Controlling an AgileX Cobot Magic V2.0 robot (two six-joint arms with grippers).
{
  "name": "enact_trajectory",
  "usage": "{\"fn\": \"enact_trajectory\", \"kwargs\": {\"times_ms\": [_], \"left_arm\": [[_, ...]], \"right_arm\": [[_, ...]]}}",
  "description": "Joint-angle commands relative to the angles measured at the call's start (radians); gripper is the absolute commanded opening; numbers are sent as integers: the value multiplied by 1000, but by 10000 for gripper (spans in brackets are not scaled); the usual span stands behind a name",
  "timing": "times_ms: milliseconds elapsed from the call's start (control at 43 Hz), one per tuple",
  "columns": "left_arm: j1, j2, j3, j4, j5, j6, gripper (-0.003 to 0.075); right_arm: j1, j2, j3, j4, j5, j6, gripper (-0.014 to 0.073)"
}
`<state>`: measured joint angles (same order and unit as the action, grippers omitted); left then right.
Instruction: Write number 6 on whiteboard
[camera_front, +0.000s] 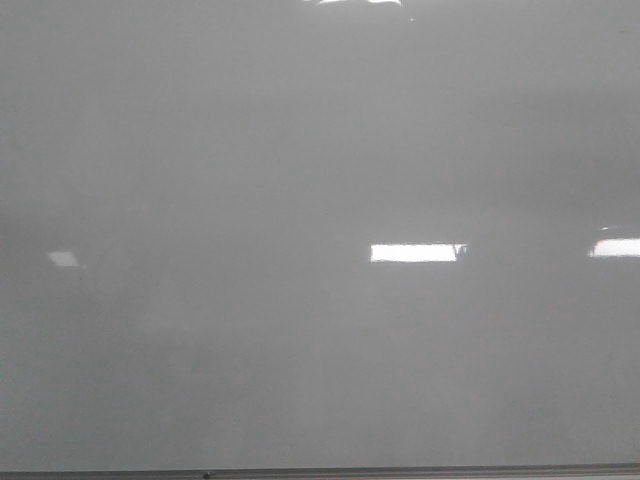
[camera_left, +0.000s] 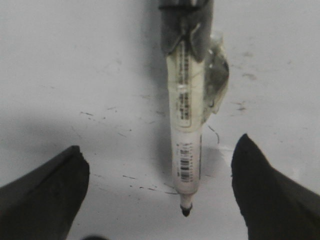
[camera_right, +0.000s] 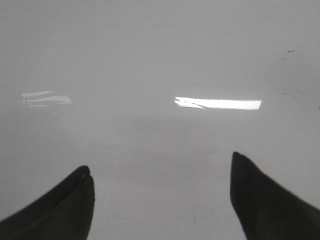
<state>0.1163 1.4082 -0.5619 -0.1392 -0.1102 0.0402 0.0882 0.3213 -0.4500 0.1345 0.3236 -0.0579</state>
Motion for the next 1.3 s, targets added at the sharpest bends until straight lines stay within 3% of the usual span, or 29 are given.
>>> {"fn": "enact_trajectory", "kwargs": {"times_ms": [0,116,186,279,419,535,698,860,1000,1070,1209,1279], "left_arm": [[-11,17,-41,-11,-112,-7,564],[-26,38,-45,-11,-127,-7,560],[-38,39,-45,-9,-127,-7,506],[-49,39,-45,-7,-129,-7,380],[-49,39,-45,-6,-110,-6,127],[-49,4,-45,12,-58,-2,-19],[-63,-130,-52,102,94,-2,-20],[-176,-213,-164,186,479,14,-20],[-350,-216,-279,182,785,191,-20],[-447,-216,-321,182,858,279,-20],[-683,-216,-365,205,899,422,-20],[-790,-216,-375,257,902,432,-20]], "right_arm": [[1,14,-36,0,-82,-4,580],[1,14,-36,0,-82,-4,580],[1,14,-36,0,-82,-4,580],[1,14,-36,0,-82,-4,580],[1,14,-36,0,-82,-4,580],[1,14,-36,0,-82,-4,580],[1,17,-36,0,-64,-4,580],[2,94,-65,3,73,-23,580],[57,203,-126,41,173,-166,580],[122,268,-160,97,209,-267,580],[273,412,-228,179,303,-442,580],[358,485,-277,199,354,-508,580]]}}
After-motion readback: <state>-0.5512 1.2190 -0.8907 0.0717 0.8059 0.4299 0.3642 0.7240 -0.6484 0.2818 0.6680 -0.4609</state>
